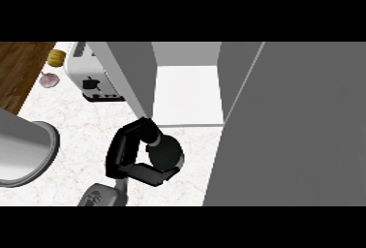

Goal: Pick up the wine, place it into the cabinet and close the cabinet

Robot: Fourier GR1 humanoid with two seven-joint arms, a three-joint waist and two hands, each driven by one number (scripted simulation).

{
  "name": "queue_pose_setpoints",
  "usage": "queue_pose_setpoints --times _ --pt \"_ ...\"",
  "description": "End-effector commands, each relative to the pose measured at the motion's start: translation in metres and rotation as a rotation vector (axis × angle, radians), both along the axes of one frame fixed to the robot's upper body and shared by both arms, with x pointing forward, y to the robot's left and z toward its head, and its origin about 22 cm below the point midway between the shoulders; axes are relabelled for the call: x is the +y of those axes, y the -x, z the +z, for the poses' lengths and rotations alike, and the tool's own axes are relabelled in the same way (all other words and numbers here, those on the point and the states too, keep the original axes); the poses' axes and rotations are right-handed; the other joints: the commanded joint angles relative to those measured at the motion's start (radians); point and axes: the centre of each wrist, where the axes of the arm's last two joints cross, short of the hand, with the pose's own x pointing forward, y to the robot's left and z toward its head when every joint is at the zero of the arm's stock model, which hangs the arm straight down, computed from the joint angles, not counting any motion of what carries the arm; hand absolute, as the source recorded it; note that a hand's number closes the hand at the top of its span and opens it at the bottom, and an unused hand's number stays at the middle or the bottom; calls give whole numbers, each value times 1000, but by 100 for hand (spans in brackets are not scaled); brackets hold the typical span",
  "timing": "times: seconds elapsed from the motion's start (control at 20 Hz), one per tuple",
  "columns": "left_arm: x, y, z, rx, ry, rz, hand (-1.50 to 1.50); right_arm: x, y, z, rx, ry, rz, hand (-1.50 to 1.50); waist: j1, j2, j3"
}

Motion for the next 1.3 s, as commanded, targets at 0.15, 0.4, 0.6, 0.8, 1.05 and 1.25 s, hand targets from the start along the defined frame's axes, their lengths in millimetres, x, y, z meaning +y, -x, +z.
queue_pose_setpoints --times 0.15,0.4,0.6,0.8,1.05,1.25 --pt "-13 -42 13 -19 -62 22 150 -13 30 39 -51 -67 62 -150 -2 4 -1" --pt "-9 -61 20 6 -86 11 150 -16 33 38 -46 -69 46 -150 -4 3 0" --pt "-26 -68 8 25 -98 6 150 -13 30 36 -39 -76 59 -150 -8 5 -1" --pt "-29 -82 9 21 -107 8 150 -13 30 34 -27 -75 72 -150 -11 5 0" --pt "-37 -90 11 28 -92 11 150 -17 33 34 -36 -73 66 -150 -30 7 -1" --pt "-49 -107 15 65 -65 26 150 -13 26 26 -45 -88 74 -150 -35 12 -1"
